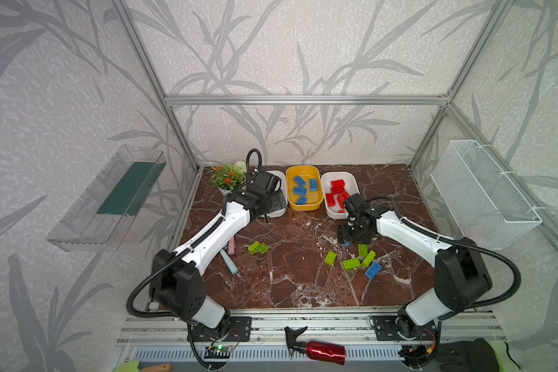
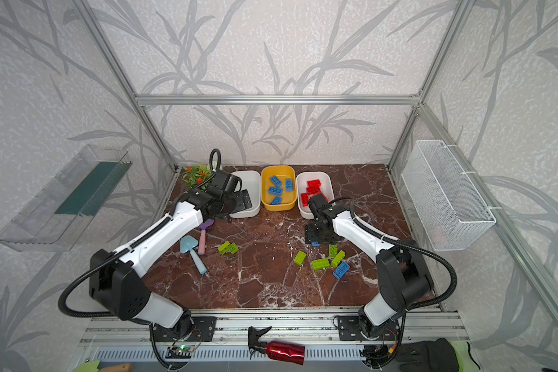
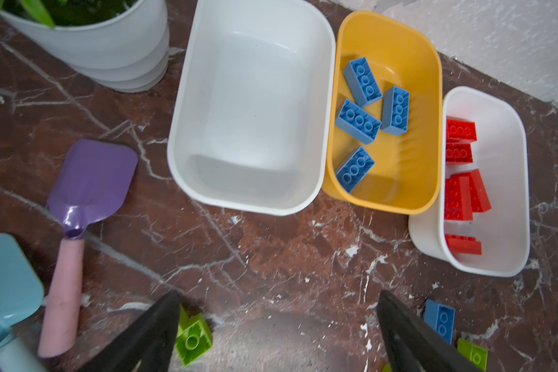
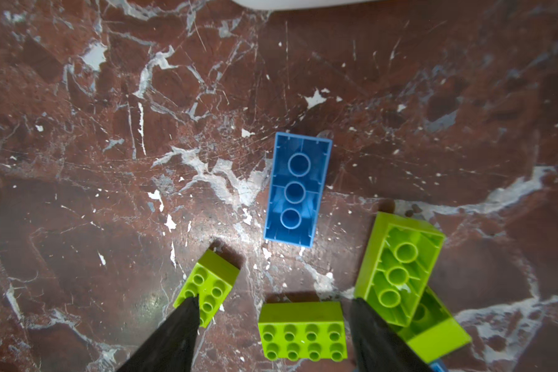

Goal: Sort the legos into containers by color
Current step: 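Grasp a blue brick with the right gripper while the left gripper moves toward the scoops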

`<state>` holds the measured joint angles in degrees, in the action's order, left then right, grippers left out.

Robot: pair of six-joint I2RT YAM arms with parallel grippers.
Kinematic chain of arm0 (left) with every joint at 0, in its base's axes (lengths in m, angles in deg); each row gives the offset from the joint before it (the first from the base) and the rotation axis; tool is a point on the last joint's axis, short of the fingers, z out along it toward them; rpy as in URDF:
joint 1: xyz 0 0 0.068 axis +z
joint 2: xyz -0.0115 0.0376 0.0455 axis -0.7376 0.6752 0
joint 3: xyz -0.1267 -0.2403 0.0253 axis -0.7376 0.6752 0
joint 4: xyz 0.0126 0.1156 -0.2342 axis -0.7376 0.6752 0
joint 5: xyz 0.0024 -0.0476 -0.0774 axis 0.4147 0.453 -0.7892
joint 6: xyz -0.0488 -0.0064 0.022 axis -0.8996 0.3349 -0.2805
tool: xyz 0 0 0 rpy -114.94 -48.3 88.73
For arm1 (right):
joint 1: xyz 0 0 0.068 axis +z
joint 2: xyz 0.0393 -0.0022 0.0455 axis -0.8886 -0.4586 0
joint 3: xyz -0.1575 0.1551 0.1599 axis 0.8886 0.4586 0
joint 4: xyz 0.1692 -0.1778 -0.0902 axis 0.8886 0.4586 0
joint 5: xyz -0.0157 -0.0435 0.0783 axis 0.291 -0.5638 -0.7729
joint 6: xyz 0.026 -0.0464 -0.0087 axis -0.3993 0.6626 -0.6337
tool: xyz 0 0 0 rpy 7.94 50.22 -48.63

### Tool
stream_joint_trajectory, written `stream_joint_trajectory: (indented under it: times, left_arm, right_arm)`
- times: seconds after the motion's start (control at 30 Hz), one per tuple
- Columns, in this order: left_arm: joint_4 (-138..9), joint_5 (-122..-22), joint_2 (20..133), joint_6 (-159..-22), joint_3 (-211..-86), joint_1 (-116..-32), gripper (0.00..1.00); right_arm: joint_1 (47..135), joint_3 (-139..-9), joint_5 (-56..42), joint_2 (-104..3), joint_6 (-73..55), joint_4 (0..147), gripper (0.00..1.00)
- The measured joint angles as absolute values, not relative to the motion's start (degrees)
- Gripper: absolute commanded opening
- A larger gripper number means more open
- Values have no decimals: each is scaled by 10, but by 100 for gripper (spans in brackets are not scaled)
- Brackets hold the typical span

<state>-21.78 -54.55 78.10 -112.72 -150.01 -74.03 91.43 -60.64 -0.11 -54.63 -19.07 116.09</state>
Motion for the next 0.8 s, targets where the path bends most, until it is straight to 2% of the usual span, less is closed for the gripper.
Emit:
stream_joint_trajectory:
  times: [0.3, 0.57, 0.7, 0.8]
  left_arm:
    - [-261, -512, 625, -1087, -1377, -737, 97]
    - [-286, -523, 600, -1080, -1329, -736, 97]
    - [-290, -529, 600, -1080, -1326, -736, 97]
    - [-291, -534, 598, -1080, -1326, -736, 97]
  right_arm:
    - [923, -613, 40, -624, -217, 1142, 67]
    - [923, -674, 61, -710, -229, 1150, 40]
    - [923, -693, 66, -722, -232, 1156, 32]
    - [929, -697, 70, -722, -234, 1170, 31]
